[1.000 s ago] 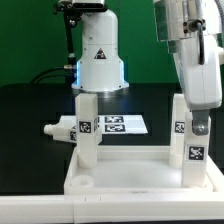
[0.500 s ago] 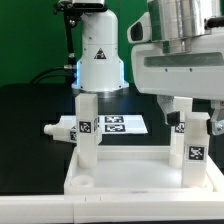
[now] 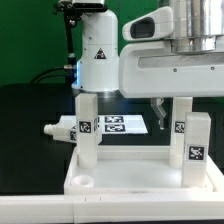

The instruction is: Assemble desk

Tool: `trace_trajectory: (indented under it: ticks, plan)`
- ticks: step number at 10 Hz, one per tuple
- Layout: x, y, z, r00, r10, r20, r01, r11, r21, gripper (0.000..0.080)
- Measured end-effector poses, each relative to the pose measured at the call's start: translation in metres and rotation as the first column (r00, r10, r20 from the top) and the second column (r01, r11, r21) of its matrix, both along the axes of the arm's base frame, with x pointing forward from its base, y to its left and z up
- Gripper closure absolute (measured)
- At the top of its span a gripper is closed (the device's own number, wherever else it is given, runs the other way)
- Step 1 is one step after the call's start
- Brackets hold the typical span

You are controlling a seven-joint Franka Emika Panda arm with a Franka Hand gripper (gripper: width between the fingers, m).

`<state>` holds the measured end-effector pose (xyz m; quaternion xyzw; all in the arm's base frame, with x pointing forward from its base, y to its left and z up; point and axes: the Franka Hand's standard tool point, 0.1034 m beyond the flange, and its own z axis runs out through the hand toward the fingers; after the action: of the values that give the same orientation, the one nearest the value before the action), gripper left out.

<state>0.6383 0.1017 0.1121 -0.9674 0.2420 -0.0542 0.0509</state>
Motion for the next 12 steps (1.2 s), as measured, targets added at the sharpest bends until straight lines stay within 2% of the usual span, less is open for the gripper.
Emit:
trace_trajectory:
  ticks: [1,2,3,4,5,6,7,8,9,10,11,12]
  plan:
    - [0.0000,-0.0003,0.0000,1.000,0.007,0.000,-0.007,1.000,-0.002,0.0250]
    - [-0.0001,0.0000,-0.0001,1.000,-0.028,-0.002,0.028,1.000,0.005,0.0250]
    - [-0.0002,0.0001,-0.0002,0.994,-0.107,-0.009,0.107,0.994,0.014,0.0452]
    - [-0.0001,-0.0004,-0.0001,0.989,-0.147,-0.012,0.147,0.989,0.019,0.0515]
    - [-0.0003,0.0003,-0.0001,0.966,-0.259,-0.024,0.259,0.965,0.031,0.0515]
    - [-0.0023,0.0042,-0.0004,0.897,-0.438,-0.053,0.440,0.897,0.044,0.0515]
    - [-0.0038,0.0072,-0.0003,0.778,-0.622,-0.086,0.627,0.778,0.048,0.0515]
    - [-0.0016,0.0073,-0.0008,0.602,-0.791,-0.108,0.799,0.598,0.067,0.0515]
    - [-0.0004,0.0083,0.0002,0.440,-0.887,-0.140,0.898,0.435,0.068,0.0515]
    - [-0.0018,0.0088,0.0004,0.332,-0.930,-0.160,0.943,0.328,0.053,0.0515]
    - [-0.0023,0.0064,0.0026,0.325,-0.930,-0.171,0.945,0.325,0.032,0.0515]
    - [-0.0020,0.0066,0.0010,0.261,-0.948,-0.181,0.965,0.259,0.032,0.0515]
